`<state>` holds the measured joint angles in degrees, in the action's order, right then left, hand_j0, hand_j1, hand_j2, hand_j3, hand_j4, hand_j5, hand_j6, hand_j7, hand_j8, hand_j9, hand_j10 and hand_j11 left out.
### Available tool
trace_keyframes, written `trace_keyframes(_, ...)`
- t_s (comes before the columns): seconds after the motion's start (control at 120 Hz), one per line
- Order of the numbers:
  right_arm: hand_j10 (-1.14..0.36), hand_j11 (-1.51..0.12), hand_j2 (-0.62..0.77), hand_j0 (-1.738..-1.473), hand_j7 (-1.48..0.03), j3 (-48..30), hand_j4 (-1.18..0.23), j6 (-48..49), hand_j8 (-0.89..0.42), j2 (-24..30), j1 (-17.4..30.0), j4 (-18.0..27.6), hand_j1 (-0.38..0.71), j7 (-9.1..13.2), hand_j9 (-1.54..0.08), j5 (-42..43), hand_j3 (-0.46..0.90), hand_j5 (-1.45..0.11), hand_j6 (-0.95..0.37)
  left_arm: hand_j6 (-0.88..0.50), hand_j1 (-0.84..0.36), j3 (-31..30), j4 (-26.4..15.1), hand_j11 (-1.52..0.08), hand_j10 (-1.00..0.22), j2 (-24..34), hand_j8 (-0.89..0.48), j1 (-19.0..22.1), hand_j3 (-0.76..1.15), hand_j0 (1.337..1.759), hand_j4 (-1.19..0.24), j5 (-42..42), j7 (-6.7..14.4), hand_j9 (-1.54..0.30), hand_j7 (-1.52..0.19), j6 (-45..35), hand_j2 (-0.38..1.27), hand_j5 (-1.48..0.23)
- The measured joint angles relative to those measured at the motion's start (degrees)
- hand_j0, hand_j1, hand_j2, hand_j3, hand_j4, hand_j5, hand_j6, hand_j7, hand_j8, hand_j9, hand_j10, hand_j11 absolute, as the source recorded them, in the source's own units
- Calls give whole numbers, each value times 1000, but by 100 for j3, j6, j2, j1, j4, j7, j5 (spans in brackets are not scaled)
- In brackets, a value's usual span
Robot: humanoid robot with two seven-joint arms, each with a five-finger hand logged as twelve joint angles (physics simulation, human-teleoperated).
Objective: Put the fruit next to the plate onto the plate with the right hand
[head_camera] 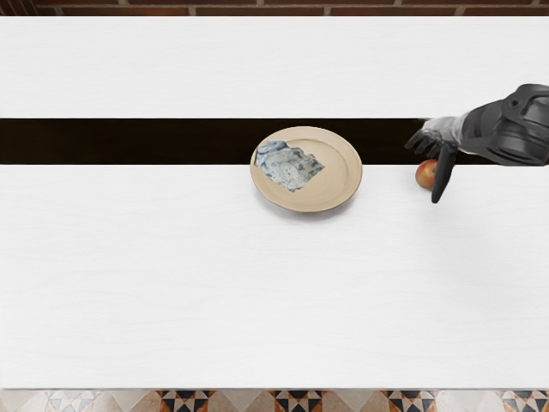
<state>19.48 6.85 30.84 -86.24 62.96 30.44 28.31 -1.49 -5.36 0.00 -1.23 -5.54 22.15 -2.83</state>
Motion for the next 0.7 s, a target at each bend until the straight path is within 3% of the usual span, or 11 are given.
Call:
trace_keyframes(0.308,-320,-413,-62,-1658,-413,128,-320,-222,-307,90,2,-17,31,9,-414,-64,0,-413,-321,-246,56,0,0,-318,-246,0,-246,0,0,1658,-246,0,0,-318,-318,0,50,-318)
trace_keyframes(0.7,-290,-375,-56,-1658,-375,127,-291,-920,-289,64,131,-363,-4,-40,-375,-133,0,-376,-291,-246,56,0,0,-318,-246,0,-246,4,0,1658,-246,0,0,-318,-318,-2,50,-318)
